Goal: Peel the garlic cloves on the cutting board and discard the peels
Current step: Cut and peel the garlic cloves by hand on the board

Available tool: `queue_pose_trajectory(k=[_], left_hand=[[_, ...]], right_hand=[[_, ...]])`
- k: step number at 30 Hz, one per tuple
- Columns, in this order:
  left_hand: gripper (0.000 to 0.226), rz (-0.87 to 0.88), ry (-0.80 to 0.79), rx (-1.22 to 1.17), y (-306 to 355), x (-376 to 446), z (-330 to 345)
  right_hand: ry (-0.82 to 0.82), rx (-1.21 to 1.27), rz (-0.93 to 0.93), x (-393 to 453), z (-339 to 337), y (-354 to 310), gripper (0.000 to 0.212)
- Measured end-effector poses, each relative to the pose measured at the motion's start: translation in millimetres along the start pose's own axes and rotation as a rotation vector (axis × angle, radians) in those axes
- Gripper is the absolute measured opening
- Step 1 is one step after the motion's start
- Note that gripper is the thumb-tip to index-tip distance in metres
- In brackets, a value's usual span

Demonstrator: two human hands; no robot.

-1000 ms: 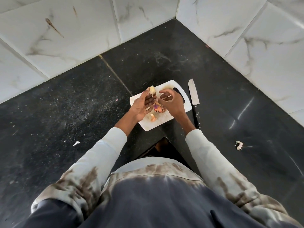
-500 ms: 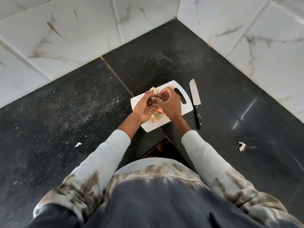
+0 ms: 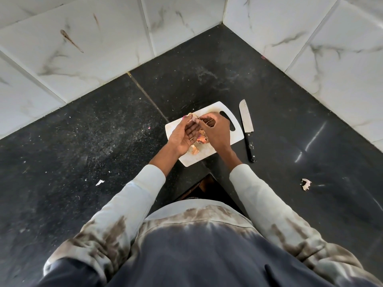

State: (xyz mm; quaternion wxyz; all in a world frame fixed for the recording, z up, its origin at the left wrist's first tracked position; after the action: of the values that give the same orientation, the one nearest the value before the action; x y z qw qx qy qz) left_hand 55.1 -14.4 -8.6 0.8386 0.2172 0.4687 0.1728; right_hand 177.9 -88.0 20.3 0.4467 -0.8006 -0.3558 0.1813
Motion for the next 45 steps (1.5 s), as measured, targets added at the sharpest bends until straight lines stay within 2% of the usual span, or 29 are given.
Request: queue_pose_trajectory(k=[13, 21, 25, 26, 29, 32, 36, 40, 45], left_hand=[[0.044, -0.046, -0.017, -0.026, -1, -5, -4], [0.053, -0.069, -0.049, -0.064, -1, -3, -17], [0.050, -0.042, -0.041, -0.020, -1, -2, -24], [0.049, -0.021, -0.030, -0.002, 0, -1, -25], [0.042, 0.086, 0.035, 0.112, 3, 4, -28], [0.035, 0.290, 0.122, 0.436, 9, 6, -31], [0.040, 0.648, 0.194, 0.930, 18, -1, -30], [0.042, 0.842, 0.189, 1.123, 18, -8, -27], [0.042, 0.920, 0.153, 1.266, 19, -18, -24]], right_hand=[[0.006, -0.025, -0.002, 0, 3, -3, 0.020], [0.033, -0.065, 0.141, 2, 4, 11, 0.031], [0.009, -0.181, 0.147, 0, 3, 22, 0.019], [-0.007, -0.205, 0.163, -1, 4, 23, 0.021], [-0.047, -0.231, 0.194, -3, 5, 26, 0.045], [-0.076, -0.273, 0.183, -2, 4, 25, 0.025], [-0.044, -0.343, 0.139, -2, 4, 23, 0.024], [-0.068, -0.301, 0.109, -3, 6, 18, 0.012], [-0.081, -0.272, 0.124, -2, 10, 21, 0.016]])
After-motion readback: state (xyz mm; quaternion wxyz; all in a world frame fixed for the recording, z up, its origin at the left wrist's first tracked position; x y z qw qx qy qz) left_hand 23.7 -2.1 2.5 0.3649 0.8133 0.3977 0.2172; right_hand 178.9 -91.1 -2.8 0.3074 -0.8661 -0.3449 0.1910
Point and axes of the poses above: each hand's wrist, its own x-axis towards the middle knuckle, its own z-axis out of the palm, y = z × x, the point moved 4 cm from there along x, towards the middle knuckle
